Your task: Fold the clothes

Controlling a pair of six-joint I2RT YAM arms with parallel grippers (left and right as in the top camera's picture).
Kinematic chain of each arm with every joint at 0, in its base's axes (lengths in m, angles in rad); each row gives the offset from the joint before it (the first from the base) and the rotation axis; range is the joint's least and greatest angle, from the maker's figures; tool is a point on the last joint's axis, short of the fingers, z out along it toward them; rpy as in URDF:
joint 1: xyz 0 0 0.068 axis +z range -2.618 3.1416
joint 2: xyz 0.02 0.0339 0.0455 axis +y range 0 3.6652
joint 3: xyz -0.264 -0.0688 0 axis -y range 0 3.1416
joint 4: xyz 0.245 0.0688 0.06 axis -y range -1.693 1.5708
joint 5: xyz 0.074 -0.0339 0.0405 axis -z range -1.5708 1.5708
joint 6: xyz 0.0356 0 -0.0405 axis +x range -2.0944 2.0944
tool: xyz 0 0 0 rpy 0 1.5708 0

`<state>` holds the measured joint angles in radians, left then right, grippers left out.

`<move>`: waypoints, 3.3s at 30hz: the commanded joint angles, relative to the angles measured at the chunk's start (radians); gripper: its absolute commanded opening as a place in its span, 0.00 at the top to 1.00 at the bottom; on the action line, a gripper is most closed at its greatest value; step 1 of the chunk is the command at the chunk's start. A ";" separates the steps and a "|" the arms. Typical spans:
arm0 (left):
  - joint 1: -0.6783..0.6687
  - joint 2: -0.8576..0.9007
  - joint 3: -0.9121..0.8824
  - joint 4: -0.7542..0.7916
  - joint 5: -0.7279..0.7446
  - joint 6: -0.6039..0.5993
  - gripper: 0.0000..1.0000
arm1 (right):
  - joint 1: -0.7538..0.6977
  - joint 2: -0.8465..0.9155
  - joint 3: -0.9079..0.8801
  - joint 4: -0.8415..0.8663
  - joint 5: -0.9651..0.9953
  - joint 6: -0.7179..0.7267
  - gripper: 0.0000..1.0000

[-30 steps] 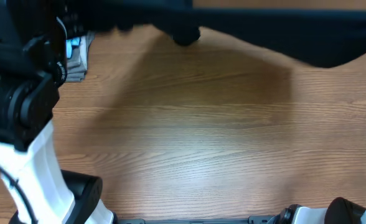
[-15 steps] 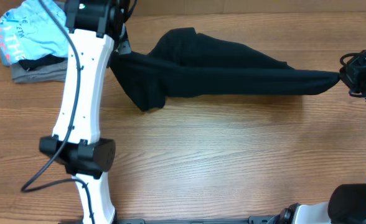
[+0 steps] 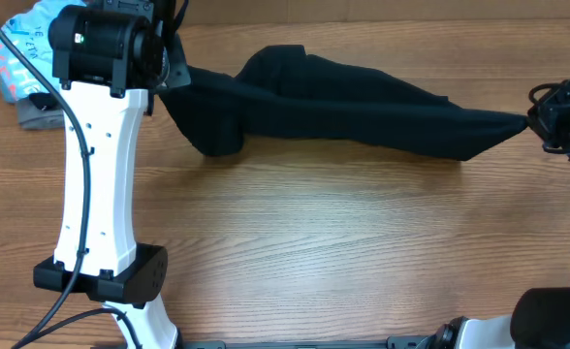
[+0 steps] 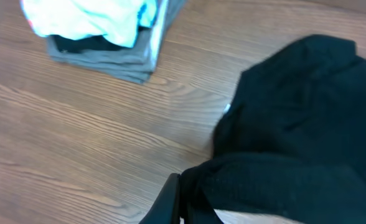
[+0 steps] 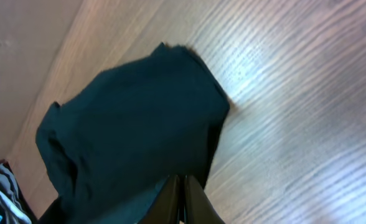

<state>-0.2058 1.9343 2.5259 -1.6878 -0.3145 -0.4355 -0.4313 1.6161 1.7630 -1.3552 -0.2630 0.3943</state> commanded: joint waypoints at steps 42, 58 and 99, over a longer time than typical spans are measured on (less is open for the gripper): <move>0.017 0.008 0.368 0.562 -0.153 0.306 0.96 | -0.148 -0.002 0.483 0.356 -0.229 0.068 0.96; 0.132 -0.092 0.223 -0.002 -0.026 0.005 0.96 | -0.253 -0.005 0.424 -0.175 -0.196 -0.140 0.96; 0.087 0.118 -0.214 0.547 0.304 0.107 0.96 | 0.071 0.091 0.091 0.397 -0.251 0.052 0.96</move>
<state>-0.1360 1.9457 2.3234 -1.2591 -0.0067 -0.3656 -0.4164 1.6337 1.8492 -1.0668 -0.4850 0.3355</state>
